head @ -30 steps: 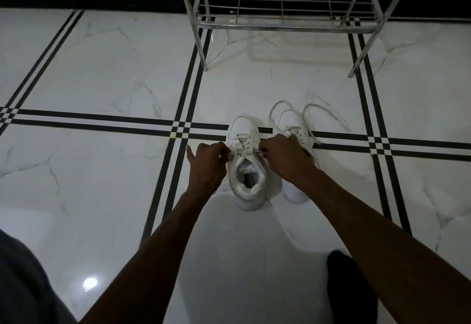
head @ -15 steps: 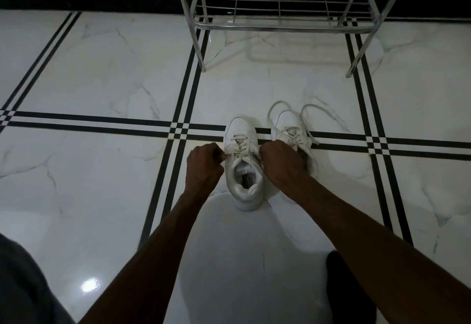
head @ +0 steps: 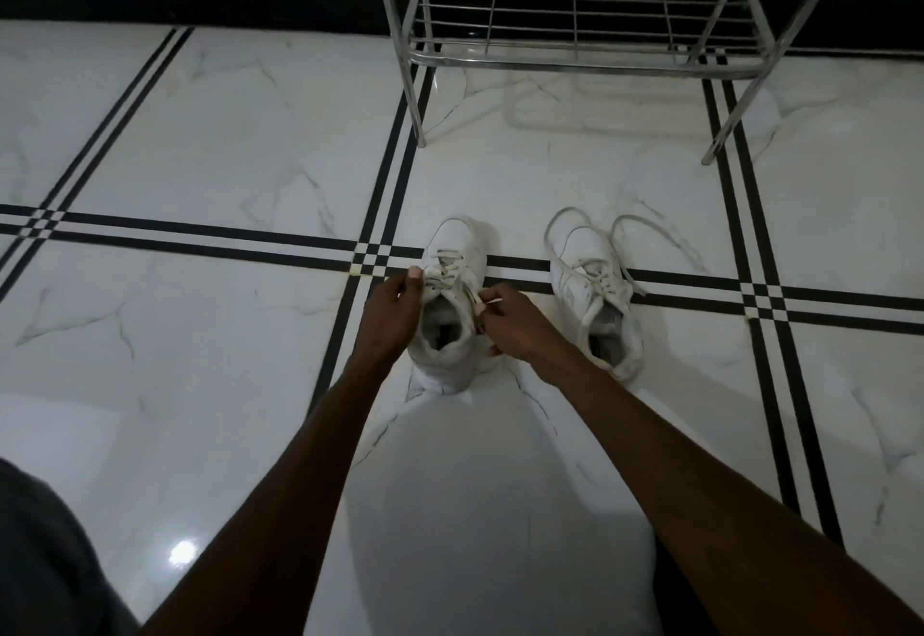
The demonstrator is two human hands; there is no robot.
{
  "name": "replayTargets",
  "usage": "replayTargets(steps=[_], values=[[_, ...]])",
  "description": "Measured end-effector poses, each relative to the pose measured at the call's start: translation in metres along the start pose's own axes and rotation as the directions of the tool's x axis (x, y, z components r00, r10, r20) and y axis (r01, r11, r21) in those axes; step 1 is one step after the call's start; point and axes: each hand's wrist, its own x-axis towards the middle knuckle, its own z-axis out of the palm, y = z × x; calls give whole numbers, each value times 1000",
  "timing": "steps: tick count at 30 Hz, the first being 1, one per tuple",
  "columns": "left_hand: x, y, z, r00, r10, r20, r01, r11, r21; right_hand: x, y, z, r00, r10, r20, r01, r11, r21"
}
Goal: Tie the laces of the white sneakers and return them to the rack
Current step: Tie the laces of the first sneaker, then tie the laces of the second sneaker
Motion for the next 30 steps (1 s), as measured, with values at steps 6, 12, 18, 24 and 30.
replayTargets(steps=[6, 12, 18, 24, 30], values=[[-4, 23, 11, 922, 304, -241, -254, 942, 217, -7, -10, -33, 976, -136, -169, 127, 990, -66], [-20, 65, 73, 956, 294, 16, -293, 944, 154, -28, -6, -110, 853, -199, -483, 156, 979, -128], [-32, 53, 138, 930, 204, 305, -251, 960, 125, -45, 52, -152, 929, -55, -366, -76, 940, -333], [-29, 48, 146, 926, 233, 298, -296, 937, 186, -45, 82, -128, 924, -197, -328, 77, 935, -345], [-35, 45, 123, 921, 234, 312, -298, 938, 175, -50, 79, -119, 959, -136, -249, 66, 961, -269]])
